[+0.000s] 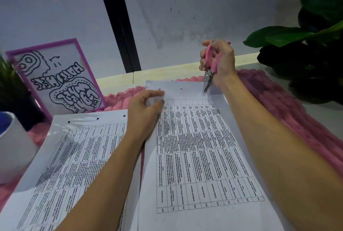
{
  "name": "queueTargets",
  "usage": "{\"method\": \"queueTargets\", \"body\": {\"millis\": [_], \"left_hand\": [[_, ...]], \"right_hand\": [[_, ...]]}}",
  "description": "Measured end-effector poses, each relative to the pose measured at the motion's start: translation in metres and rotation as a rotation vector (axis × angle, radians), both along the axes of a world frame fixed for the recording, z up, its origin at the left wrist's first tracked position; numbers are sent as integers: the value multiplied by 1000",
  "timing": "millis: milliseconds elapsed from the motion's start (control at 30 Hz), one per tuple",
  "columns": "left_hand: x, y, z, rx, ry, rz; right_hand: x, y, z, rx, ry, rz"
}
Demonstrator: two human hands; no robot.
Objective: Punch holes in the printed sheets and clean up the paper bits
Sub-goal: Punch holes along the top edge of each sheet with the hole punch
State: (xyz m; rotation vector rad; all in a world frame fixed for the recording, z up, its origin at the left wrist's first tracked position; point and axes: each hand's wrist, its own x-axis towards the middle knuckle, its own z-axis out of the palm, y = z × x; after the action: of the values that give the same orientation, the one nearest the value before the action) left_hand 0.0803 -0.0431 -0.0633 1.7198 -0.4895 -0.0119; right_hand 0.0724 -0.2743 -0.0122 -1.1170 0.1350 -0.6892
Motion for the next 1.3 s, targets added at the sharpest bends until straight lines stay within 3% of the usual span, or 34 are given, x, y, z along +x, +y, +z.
{"method": "queueTargets", "body": {"millis": [100,200,267,333,433,567,800,1067,1167,1233,1300], "left_hand": [[-9,-7,13,176,-482,188],[-10,-35,36,384,-784,66],[-6,-60,49,700,-732,-131],[2,-79,52,861,-627,-226],[13,-89,49,748,-478,-231],[14,-92,49,641,-425,-213],[14,-86,49,704,-422,-156],[6,-89,49,604,-462,-111],[4,-88,44,699,-515,-50],[4,-85,40,777,-527,-21],[6,-80,36,752,-481,-14]], "right_hand": [[-1,1,1,-27,4,4],[0,2,1,-18,-1,26],[0,3,2,-12,-14,38],[0,2,3,-22,-16,25],[-1,3,3,-23,-23,13],[-1,3,5,-2,-18,47],[-1,8,4,71,97,156],[-4,10,20,-13,33,128],[-7,12,24,-38,69,162],[-10,13,34,57,47,182],[-13,10,48,61,72,134]]}}
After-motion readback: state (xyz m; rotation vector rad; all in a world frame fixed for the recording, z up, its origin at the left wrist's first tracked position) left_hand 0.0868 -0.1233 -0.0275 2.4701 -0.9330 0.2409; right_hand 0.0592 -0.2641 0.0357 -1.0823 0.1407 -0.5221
